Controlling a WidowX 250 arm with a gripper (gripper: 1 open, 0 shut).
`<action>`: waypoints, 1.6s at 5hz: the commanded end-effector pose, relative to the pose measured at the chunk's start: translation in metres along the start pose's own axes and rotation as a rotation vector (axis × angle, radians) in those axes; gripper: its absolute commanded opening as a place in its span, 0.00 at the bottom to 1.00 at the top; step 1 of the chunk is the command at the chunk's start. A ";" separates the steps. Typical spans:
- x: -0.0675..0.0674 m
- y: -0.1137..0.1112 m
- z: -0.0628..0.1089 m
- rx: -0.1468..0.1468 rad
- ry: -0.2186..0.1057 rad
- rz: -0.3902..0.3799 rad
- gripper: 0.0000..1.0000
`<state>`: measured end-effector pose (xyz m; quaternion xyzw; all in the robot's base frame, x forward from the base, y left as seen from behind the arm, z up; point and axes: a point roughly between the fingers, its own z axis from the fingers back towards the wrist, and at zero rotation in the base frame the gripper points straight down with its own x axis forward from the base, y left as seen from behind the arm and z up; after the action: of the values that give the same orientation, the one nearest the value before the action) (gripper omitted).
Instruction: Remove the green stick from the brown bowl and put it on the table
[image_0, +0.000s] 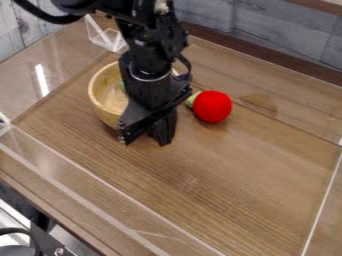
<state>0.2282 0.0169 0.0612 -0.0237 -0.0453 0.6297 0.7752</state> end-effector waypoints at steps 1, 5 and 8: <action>0.000 -0.006 0.004 -0.001 0.003 0.087 0.00; -0.004 -0.010 -0.002 0.067 0.054 0.270 0.00; -0.004 -0.011 -0.004 0.107 0.088 0.338 0.00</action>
<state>0.2285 0.0067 0.0488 -0.0027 0.0413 0.7461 0.6645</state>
